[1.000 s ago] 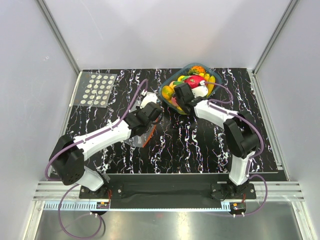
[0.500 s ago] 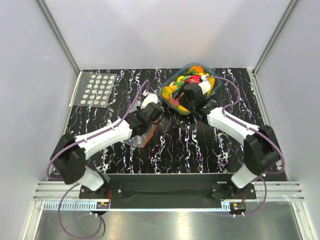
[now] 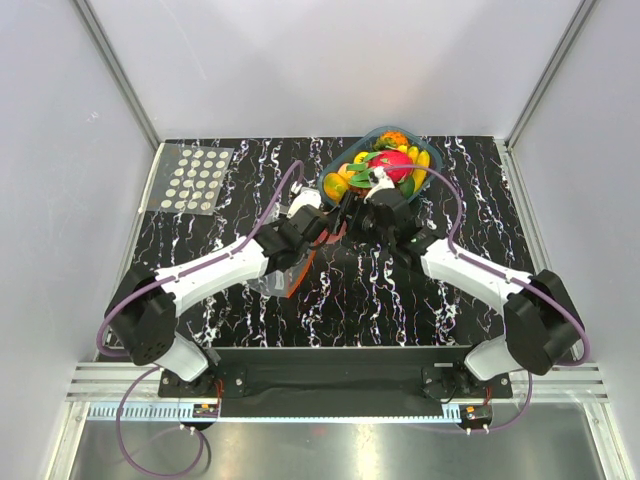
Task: Place the food in the zip-top bag and seal the zipper
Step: Pick up the fake fruit from the bin, then place the fake fruit in the zipper food storage bag.
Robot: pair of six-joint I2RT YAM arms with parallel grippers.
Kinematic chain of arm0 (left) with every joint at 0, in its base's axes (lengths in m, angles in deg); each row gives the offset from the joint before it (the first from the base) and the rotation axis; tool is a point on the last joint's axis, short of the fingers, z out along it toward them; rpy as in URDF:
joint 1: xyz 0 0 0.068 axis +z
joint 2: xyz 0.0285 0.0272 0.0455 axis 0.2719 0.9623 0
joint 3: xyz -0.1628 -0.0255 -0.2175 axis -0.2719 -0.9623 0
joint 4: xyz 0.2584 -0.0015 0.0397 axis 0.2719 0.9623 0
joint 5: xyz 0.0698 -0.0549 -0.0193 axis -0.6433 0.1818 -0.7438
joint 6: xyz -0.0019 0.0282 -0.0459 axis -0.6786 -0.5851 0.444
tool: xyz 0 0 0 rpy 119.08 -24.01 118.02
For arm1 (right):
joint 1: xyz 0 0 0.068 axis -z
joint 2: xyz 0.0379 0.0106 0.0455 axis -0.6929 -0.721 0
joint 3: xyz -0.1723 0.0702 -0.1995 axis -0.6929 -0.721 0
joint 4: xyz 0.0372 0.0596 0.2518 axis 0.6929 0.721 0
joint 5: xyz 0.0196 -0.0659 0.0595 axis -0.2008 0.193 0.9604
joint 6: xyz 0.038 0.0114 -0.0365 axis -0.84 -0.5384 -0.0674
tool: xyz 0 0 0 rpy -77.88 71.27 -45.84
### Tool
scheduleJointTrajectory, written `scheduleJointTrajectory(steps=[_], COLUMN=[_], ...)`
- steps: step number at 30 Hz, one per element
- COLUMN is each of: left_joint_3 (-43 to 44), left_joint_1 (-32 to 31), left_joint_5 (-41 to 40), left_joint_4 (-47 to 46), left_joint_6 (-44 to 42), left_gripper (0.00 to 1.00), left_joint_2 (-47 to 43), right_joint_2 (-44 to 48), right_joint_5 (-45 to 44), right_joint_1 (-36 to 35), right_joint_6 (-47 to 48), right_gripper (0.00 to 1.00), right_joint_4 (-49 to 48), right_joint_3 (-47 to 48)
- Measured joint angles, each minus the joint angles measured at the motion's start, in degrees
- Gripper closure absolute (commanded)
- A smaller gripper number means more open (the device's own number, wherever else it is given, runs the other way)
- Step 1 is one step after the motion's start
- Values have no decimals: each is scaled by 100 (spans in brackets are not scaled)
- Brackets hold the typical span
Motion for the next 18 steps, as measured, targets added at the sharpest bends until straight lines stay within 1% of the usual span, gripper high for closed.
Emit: scheduleJointTrajectory(steps=[4, 10, 18], left_joint_3=[28, 83, 103], left_joint_1=[-2, -2, -2], left_joint_5=[144, 304, 719], left_joint_4=[-7, -2, -9], left_joint_6=[31, 98, 199], left_gripper=[100, 100, 100], left_joint_2=[2, 4, 2], right_joint_2=[4, 4, 4], right_joint_5=[378, 702, 907], right_joint_1=[-129, -136, -140], right_joint_6=[-85, -308, -533], right_gripper=[50, 50, 52], right_joint_4=[-286, -715, -1023], right_joint_3=[-216, -595, -791])
